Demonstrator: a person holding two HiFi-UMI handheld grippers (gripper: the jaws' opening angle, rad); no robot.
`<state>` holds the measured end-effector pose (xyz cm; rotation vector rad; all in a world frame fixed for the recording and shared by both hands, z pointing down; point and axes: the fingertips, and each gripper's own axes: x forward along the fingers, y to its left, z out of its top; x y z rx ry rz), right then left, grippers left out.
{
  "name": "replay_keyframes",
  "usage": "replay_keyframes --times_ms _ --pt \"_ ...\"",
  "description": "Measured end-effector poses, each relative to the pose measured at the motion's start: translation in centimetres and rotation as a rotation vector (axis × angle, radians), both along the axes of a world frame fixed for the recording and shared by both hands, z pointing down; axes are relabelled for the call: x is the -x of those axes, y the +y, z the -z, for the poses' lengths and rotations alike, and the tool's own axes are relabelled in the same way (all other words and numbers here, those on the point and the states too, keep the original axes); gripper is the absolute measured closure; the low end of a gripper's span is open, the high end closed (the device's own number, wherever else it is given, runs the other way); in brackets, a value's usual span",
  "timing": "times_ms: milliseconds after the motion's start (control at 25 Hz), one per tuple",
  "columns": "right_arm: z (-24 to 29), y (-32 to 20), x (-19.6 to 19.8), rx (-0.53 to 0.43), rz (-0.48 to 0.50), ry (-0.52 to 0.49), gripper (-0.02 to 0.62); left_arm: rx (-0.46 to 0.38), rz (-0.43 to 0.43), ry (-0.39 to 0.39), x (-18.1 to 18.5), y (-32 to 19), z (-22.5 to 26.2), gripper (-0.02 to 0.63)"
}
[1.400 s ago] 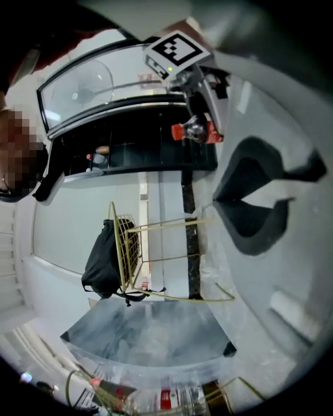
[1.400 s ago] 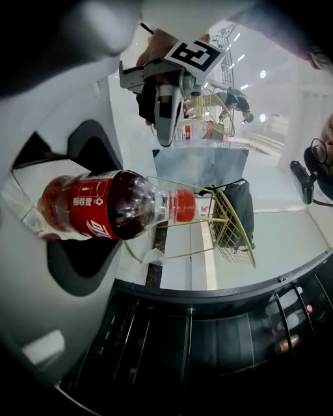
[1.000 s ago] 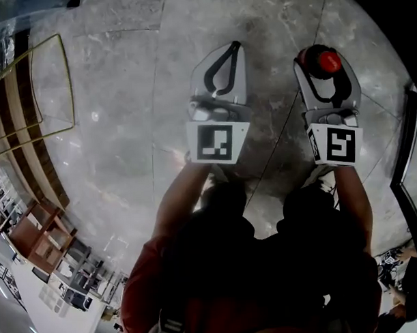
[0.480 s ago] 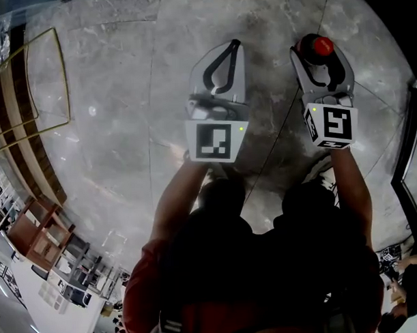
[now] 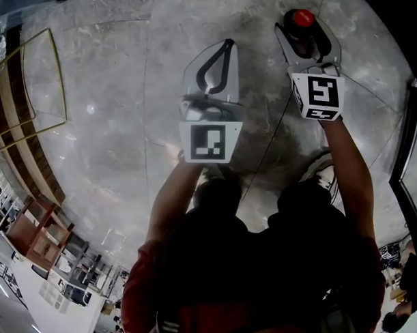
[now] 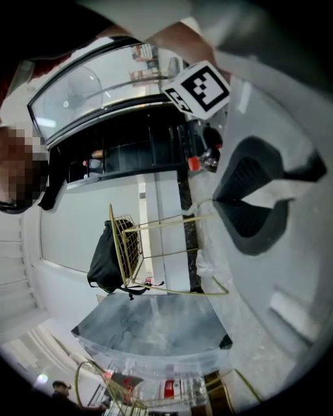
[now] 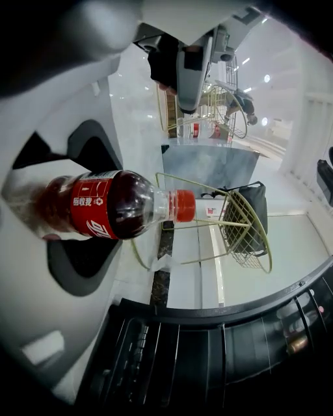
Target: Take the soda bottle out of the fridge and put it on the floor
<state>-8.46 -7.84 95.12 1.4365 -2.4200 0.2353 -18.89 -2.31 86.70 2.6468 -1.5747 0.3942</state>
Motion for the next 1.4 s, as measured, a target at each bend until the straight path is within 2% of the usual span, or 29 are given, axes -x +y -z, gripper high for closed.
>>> replay_keyframes --times_ms 520,720,1160,1400 --pt "0.2 -1.0 0.3 -0.033 -0.003 -0.020 0.290 -0.007 -0.015 0.006 -0.5 -0.2 0.3 0.606" --pt "-0.4 -1.1 0.6 0.000 0.020 -0.036 0.288 0.000 -0.025 -0.006 -0.5 -0.1 -0.1 0.606" --pt "-0.3 -0.3 0.6 0.008 0.026 -0.023 0.273 0.006 -0.028 -0.007 -0.3 -0.1 0.0 0.606" --pt "-0.3 1.3 -0.3 0.021 0.005 -0.032 0.273 0.008 -0.021 0.003 -0.4 -0.2 -0.1 0.606"
